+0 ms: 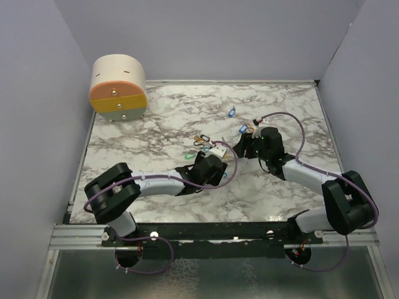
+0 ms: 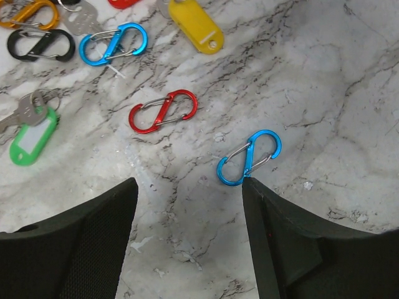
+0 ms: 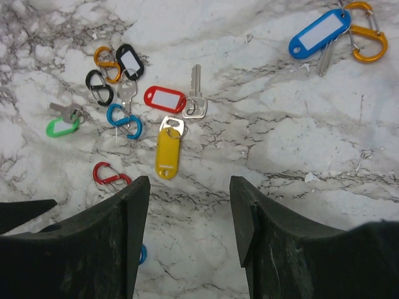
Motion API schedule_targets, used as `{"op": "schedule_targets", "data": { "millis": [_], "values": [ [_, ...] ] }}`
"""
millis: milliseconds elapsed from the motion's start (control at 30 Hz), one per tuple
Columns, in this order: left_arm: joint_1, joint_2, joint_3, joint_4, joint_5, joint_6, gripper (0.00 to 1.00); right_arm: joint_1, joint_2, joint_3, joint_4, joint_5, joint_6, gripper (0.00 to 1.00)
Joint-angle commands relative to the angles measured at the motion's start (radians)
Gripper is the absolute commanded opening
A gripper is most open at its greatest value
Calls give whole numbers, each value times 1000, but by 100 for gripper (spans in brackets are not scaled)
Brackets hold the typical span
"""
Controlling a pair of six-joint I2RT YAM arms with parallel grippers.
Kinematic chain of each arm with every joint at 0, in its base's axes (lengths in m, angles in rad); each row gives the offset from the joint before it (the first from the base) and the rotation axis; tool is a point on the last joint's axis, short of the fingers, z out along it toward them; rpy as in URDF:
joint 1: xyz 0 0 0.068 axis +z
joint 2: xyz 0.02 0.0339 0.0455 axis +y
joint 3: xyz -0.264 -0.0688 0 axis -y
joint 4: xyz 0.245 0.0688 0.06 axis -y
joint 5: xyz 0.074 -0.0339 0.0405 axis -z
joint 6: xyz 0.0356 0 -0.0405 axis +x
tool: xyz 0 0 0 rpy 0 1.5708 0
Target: Put the keys on the keyring
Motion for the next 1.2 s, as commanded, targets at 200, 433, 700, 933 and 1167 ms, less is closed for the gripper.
{"op": "schedule_targets", "data": {
  "millis": [200,433,700,933,1167],
  "values": [
    [-2,47,-19,155,219,184,70,4,-154,-38,-19,179,47,58],
    [-2,74,0,161,304,233,70,4,-211,-44,-38,203,47,58],
    [-2,141,31,151,289,233,70,4,-231,-44,-45,208,44,58],
    [0,169,47,155,286,228,70,4,-232,-45,-43,204,45,58],
    [0,198,70,139,327,208,70,4,-234,-44,-43,208,43,58]
  ]
}}
